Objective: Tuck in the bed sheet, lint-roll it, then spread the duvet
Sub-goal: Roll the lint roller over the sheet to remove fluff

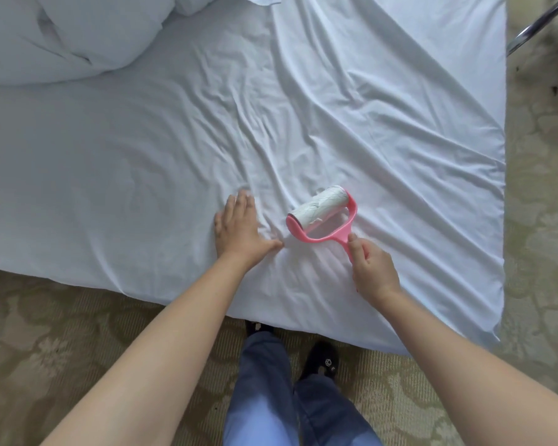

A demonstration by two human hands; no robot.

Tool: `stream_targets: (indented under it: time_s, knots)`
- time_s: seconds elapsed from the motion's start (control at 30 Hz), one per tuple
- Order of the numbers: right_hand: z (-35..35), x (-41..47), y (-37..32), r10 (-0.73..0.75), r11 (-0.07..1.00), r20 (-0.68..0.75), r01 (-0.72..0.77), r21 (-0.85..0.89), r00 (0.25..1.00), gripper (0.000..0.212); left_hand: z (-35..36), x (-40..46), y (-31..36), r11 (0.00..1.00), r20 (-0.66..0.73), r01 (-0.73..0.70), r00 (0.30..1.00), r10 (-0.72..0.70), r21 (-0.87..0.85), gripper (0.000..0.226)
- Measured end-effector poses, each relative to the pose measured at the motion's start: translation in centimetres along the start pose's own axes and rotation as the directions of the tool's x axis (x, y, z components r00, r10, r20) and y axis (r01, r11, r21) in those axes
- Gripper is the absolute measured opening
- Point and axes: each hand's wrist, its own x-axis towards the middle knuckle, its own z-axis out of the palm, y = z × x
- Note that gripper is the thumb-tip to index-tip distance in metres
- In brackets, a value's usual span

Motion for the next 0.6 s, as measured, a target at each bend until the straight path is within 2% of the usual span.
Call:
stream_targets:
  time_s: [0.27,0.43,0.53,0.6]
  knots:
    - [1.6,0.5,-1.9,0.001,0.998,0.031,0.001,-0.062,1.000,0.050,-0.2,1.2,-0.9,0.999,0.063,-0.012,0.998,0.008,0.053,0.126]
    - [1.9,0.8,-2.3,-0.020,0.997,0.038,0.023,-0.079,0.999,0.048,-0.3,1.6,-1.7,0.998,0.015,-0.064,0.998,0.064,0.006,0.134]
    - [2.1,0.9,-2.5,-0.041,0.989,0.064,0.050,-0.137,0.997,0.046,-0.5,1.8,-2.4,0.997,0.007,-0.070,0.998,0.070,-0.018,0.137]
    - [2.3,1.0,-2.9,-0.044,0.979,0.092,0.061,-0.194,0.995,0.044,-0.6,2.0,-2.9,0.996,0.043,-0.076,0.996,0.075,0.036,0.136]
